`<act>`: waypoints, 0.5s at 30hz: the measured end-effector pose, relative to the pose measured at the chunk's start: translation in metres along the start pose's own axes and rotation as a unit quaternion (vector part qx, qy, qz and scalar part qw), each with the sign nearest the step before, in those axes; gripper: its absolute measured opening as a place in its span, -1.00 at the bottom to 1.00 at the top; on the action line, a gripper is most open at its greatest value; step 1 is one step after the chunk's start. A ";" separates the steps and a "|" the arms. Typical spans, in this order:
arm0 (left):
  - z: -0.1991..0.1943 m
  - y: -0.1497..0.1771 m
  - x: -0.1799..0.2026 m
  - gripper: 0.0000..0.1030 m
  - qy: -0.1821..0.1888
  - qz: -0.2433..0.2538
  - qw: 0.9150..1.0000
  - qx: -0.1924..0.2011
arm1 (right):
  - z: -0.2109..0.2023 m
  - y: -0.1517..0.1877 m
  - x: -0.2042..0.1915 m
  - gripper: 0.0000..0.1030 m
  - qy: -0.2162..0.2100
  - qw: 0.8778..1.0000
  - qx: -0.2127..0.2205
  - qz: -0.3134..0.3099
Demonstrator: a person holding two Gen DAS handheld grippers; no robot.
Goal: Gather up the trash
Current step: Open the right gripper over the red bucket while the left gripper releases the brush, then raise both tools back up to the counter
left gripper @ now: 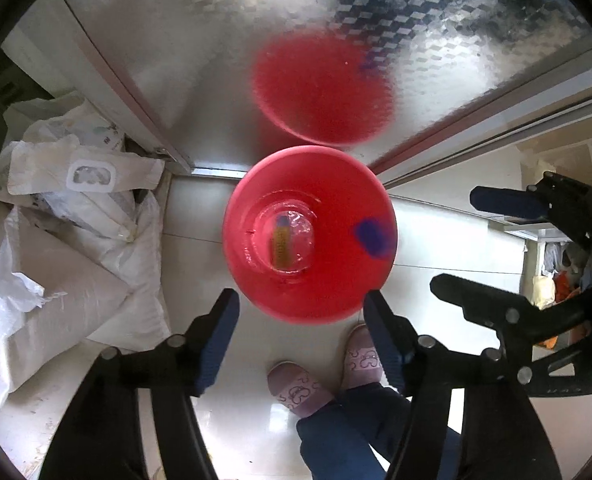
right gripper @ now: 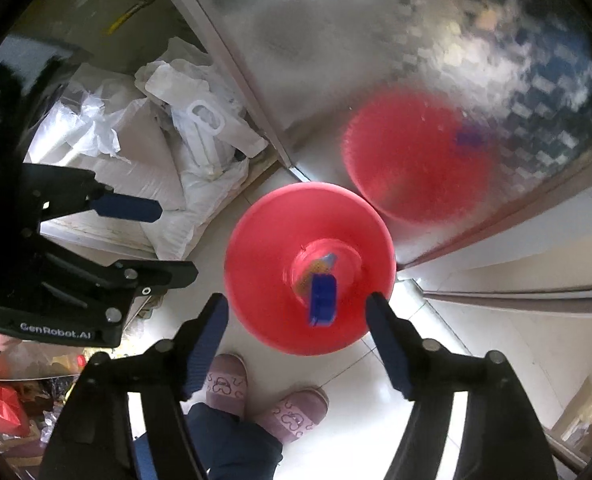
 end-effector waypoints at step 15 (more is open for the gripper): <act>-0.095 0.045 0.021 0.32 -0.018 0.003 0.999 0.031 | -0.087 0.018 -0.014 0.70 0.021 0.999 0.044 0.010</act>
Point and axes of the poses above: each gripper's, at about its wrist camera, not at the fingertips, and z roughly the way its jaws point, x to its right, y to its underside, the point moved 10 cm from there along z, roughly the way its jaws point, and after that the axes turned 14 degrees about -x, right-handed, at the moved point
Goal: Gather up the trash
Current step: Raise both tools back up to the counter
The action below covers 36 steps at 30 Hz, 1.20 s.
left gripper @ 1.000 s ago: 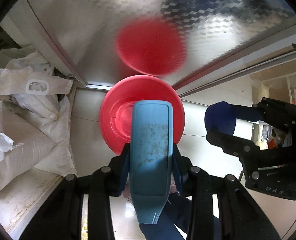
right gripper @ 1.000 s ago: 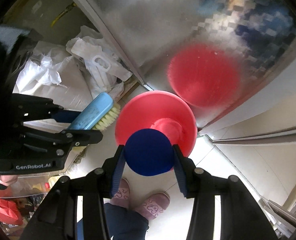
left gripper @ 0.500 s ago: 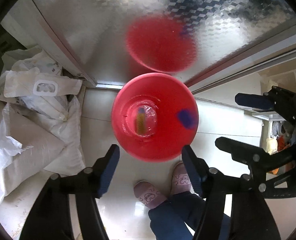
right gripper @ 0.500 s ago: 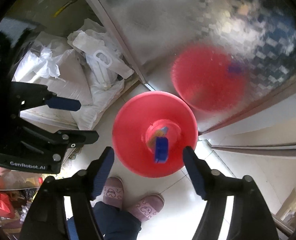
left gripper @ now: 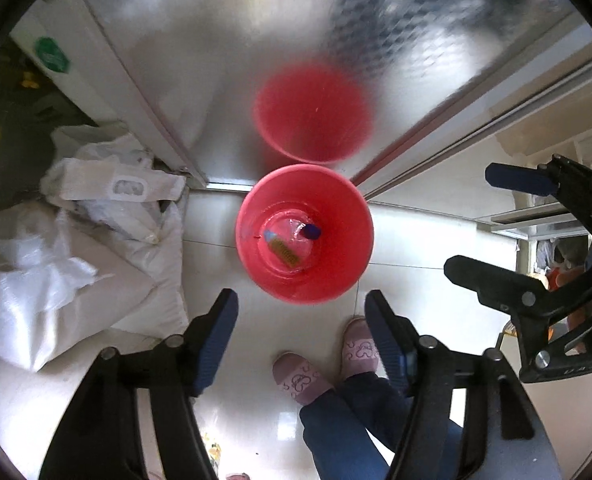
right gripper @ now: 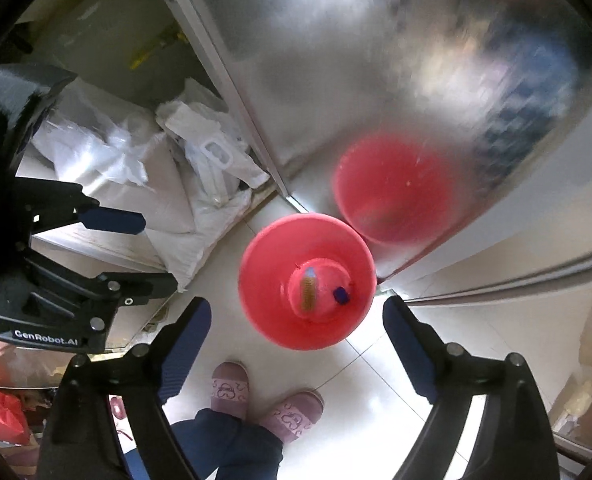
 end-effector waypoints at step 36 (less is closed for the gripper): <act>-0.457 0.085 0.035 0.99 -0.057 -0.060 0.965 0.249 | -0.419 -0.006 -0.054 0.94 0.040 0.975 0.212 -0.044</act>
Point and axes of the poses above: each gripper's, at about its wrist camera, not at the fingertips, and z roughly the way its jaws point, x to its right, y to its underside, the point moved 10 cm from there along z, roughly the way its jaws point, and after that the axes turned 14 degrees about -x, right-handed, at the moved point
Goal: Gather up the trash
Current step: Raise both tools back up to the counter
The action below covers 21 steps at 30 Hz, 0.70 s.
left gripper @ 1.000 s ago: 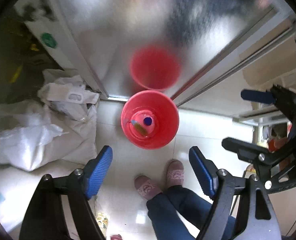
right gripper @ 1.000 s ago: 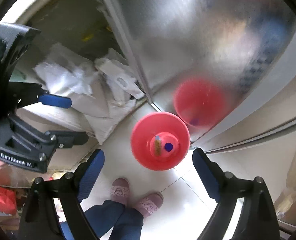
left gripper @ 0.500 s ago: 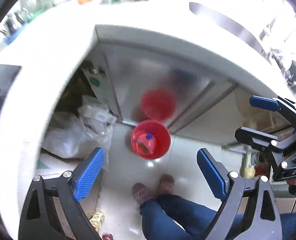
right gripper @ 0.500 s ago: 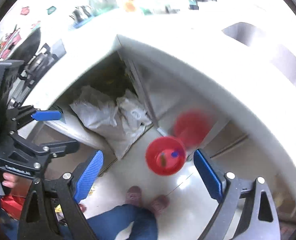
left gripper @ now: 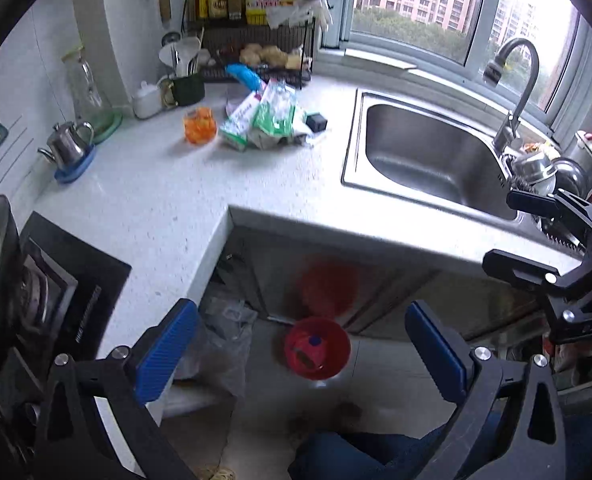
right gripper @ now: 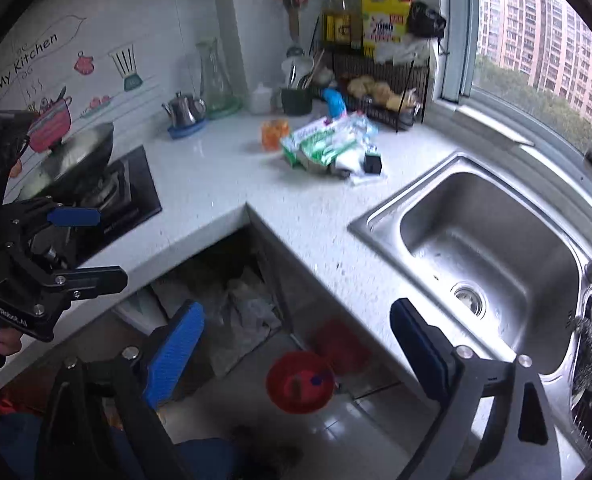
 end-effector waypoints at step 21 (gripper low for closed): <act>0.001 -0.126 -0.058 0.99 -0.002 0.028 1.000 0.007 | 0.029 -0.121 0.049 0.99 -0.012 0.996 -0.028 0.086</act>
Point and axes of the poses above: each gripper's, at about its wrist camera, not at the fingertips, and z roughly the way its jaws point, x to its right, y to its underside, the point moved 10 cm from there along z, roughly the way its jaws point, and after that the axes turned 14 degrees about -x, right-handed, at the moved point
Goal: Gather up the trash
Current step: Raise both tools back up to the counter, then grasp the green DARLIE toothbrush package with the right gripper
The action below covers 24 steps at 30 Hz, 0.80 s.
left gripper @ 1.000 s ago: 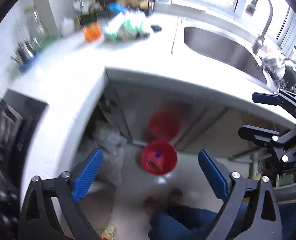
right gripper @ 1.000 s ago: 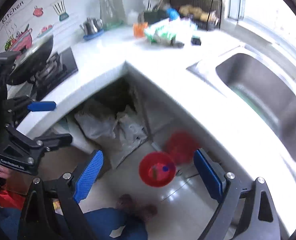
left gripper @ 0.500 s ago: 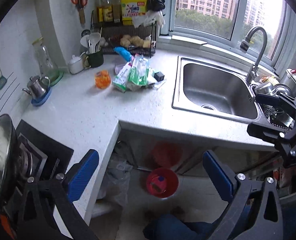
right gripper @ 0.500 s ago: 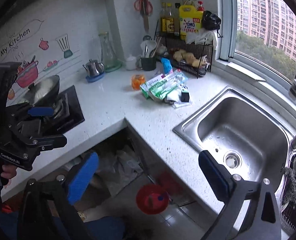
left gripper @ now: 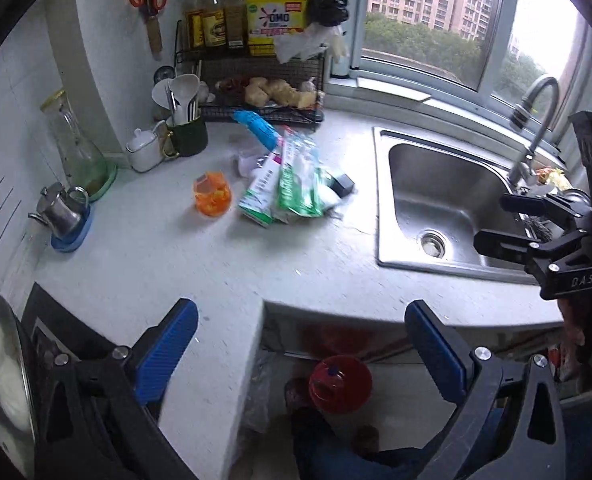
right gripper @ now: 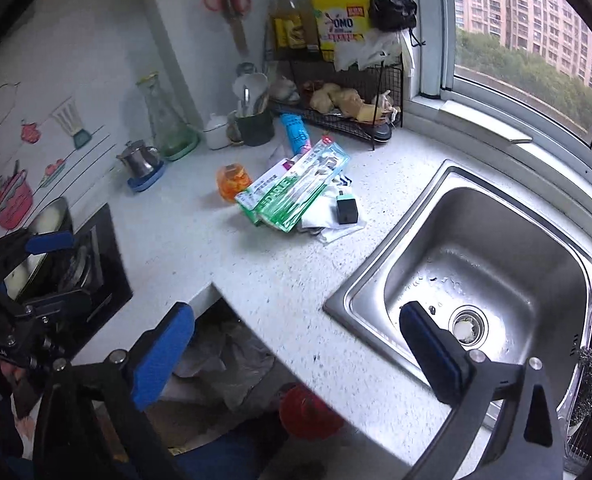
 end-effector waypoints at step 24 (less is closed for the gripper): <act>0.134 -0.100 -0.132 0.99 -0.011 -0.002 0.995 -0.098 | 0.173 -0.123 0.006 0.99 -0.009 0.974 -0.155 0.167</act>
Point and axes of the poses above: each gripper's, at about its wrist camera, not at the fingertips, and z roughly the way its jaws point, x to its right, y to its underside, the point moved 10 cm from there along z, roughly the way its jaws point, and after that the axes turned 14 degrees about -x, right-handed, at the moved point
